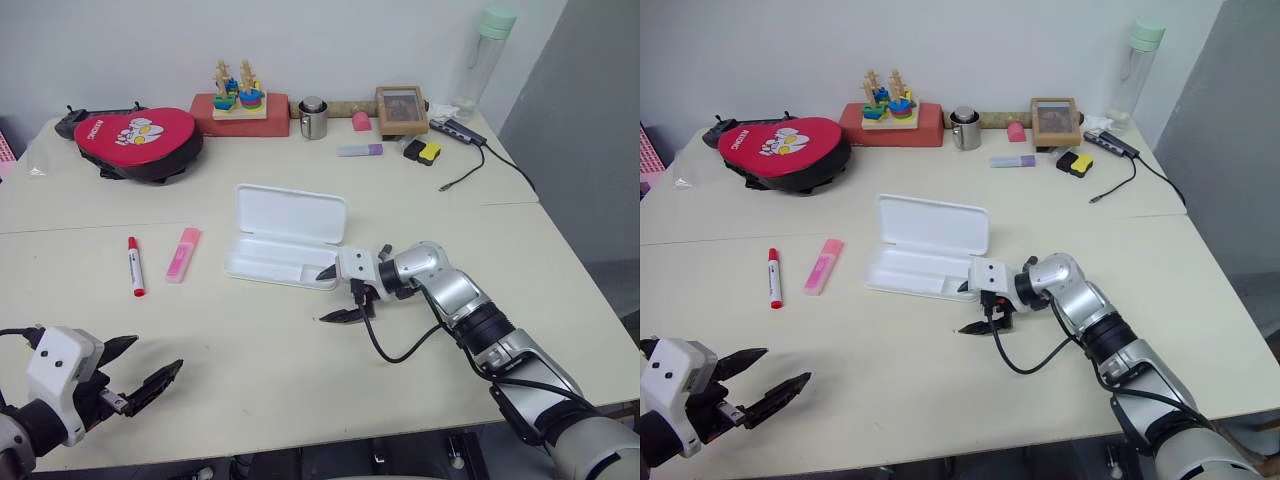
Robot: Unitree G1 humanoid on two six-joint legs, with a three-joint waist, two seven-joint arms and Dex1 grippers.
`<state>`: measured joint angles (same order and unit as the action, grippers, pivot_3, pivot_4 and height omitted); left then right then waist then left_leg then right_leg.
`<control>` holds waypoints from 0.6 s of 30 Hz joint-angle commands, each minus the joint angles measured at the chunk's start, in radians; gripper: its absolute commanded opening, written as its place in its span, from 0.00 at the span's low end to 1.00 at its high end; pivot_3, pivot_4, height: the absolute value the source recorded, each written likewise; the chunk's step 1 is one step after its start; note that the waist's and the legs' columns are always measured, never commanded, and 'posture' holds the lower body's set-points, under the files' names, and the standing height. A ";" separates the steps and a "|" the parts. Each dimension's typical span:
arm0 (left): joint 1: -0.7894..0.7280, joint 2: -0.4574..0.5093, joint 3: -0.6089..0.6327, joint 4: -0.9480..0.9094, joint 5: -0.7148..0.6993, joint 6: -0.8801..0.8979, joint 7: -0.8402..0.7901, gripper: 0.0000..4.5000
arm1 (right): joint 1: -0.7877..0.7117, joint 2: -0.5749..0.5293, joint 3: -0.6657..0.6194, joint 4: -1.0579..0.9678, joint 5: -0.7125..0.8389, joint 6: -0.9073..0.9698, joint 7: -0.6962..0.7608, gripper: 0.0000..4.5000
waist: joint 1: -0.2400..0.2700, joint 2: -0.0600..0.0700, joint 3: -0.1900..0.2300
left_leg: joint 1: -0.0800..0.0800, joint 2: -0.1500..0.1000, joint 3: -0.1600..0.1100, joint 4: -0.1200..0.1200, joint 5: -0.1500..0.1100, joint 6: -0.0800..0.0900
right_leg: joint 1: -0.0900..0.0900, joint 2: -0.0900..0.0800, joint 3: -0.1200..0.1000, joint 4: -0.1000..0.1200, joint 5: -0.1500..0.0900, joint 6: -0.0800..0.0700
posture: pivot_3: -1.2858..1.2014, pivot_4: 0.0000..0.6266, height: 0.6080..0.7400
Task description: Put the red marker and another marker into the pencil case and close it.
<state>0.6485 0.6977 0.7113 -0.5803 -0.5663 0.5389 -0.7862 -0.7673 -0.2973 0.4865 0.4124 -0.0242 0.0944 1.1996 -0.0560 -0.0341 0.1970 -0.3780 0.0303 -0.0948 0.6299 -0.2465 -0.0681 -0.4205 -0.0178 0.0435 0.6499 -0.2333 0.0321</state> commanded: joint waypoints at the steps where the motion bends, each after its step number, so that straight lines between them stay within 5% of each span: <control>1: -0.001 -0.007 0.014 -0.024 0.009 -0.006 0.012 1.00 | -0.007 -0.028 0.024 -0.030 -0.036 0.023 0.034 0.64 | 0.000 0.000 0.000 | 0.000 0.000 0.000 0.000 0.000 0.000 | 0.000 0.000 0.000 0.000 0.000 0.000 | 0.52 0.24 1.00; 11: -0.008 -0.021 -0.007 -0.036 0.014 -0.004 0.031 1.00 | -0.021 -0.035 0.025 -0.059 -0.061 0.049 0.046 0.04 | 0.000 0.000 0.000 | 0.000 0.000 0.000 0.000 0.000 0.000 | 0.000 0.000 0.000 0.000 0.000 0.000 | 0.52 0.24 1.00; 18: -0.013 -0.026 -0.015 -0.039 0.018 -0.004 0.041 1.00 | -0.021 -0.028 0.022 -0.060 -0.068 0.051 0.046 0.01 | 0.000 0.000 0.000 | 0.000 0.000 0.000 0.000 0.000 0.000 | 0.000 0.000 0.000 0.000 0.000 0.000 | 0.52 0.24 1.00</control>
<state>0.6349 0.6768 0.6921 -0.5910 -0.5498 0.5390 -0.7528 -0.7956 -0.3247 0.4978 0.3598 -0.0861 0.1411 1.2380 -0.0558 -0.0346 0.1967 -0.3777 0.0303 -0.0947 0.6299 -0.2465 -0.0681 -0.4202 -0.0178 0.0435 0.6498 -0.2333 0.0321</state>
